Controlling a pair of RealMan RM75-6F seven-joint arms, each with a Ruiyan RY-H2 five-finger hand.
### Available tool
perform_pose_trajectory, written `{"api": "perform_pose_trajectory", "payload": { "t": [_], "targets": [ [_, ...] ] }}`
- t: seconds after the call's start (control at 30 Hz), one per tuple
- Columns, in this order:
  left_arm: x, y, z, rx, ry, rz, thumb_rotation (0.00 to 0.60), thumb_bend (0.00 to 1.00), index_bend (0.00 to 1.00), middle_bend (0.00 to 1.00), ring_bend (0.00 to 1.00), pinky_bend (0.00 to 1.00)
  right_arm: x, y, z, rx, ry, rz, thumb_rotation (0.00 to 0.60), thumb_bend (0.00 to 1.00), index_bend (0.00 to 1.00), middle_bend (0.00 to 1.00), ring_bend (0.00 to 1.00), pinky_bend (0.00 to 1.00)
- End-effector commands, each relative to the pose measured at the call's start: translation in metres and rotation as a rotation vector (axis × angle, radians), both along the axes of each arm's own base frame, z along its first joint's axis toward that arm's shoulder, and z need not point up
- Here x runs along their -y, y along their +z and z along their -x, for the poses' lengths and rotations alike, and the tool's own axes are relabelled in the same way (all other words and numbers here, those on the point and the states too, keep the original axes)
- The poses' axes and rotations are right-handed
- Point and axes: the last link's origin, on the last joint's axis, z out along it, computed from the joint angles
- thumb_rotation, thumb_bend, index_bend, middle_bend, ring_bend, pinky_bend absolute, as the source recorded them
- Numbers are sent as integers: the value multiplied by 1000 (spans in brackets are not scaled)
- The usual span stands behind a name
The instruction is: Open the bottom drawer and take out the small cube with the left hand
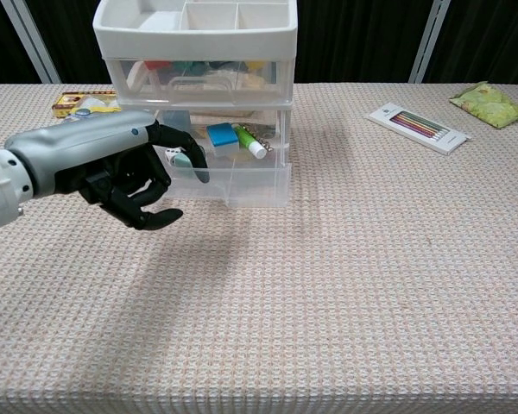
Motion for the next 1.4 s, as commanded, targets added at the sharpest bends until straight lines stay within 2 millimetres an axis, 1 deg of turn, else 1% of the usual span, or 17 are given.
{"api": "perform_pose_trajectory", "payload": {
  "t": [0.03, 0.23, 0.37, 0.43, 0.5, 0.53, 0.63, 0.73, 0.87, 0.97, 1.03, 1.4],
  "targets": [
    [1, -1, -1, -6, -7, 6, 600, 352, 314, 830, 903, 1000, 0, 0, -1, -1, 2, 0, 600, 135, 0, 51, 0, 31],
    [7, 6, -7, -21, -47, 9, 600, 315, 173, 827, 901, 1000, 0, 3, -1, -2, 0, 8, 600, 135, 0, 51, 0, 30],
    [8, 19, -16, -19, -94, -5, 600, 315, 165, 827, 901, 1000, -1, 4, -2, -4, 1, 9, 600, 135, 0, 51, 0, 31],
    [4, 31, -22, -14, -131, -36, 600, 312, 172, 827, 901, 1000, -1, 4, -2, -5, 2, 9, 600, 135, 0, 51, 0, 31],
    [-6, 43, -29, -8, -172, -80, 600, 310, 215, 829, 901, 1000, -2, 5, -2, -6, 2, 10, 600, 135, 0, 51, 0, 31],
    [-12, 47, -31, -13, -188, -99, 600, 314, 254, 832, 901, 1000, -2, 5, -2, -6, 3, 10, 600, 135, 0, 51, 0, 31],
    [-35, 54, -34, -64, -228, -150, 600, 342, 325, 841, 902, 1000, -4, 5, -3, -5, 8, 11, 600, 135, 0, 51, 0, 31],
    [-54, 51, -33, -148, -251, -159, 600, 348, 344, 846, 902, 1000, -6, 6, -2, -3, 2, 17, 600, 135, 0, 51, 0, 31],
    [-66, 37, -28, -235, -254, -125, 600, 347, 354, 848, 902, 1000, -9, 6, 1, 1, -9, 22, 600, 134, 0, 51, 0, 30],
    [-70, 26, -24, -254, -226, -76, 600, 346, 342, 848, 902, 1000, -10, 6, 2, 3, -13, 21, 600, 135, 0, 51, 0, 30],
    [-73, 22, -22, -272, -223, -77, 600, 342, 331, 848, 902, 1000, -11, 6, 3, 4, -15, 21, 600, 135, 0, 51, 0, 30],
    [-76, 6, -22, -335, -235, -86, 600, 326, 315, 848, 902, 1000, -10, 4, 3, 5, -19, 17, 600, 135, 0, 51, 0, 30]
  ]
}}
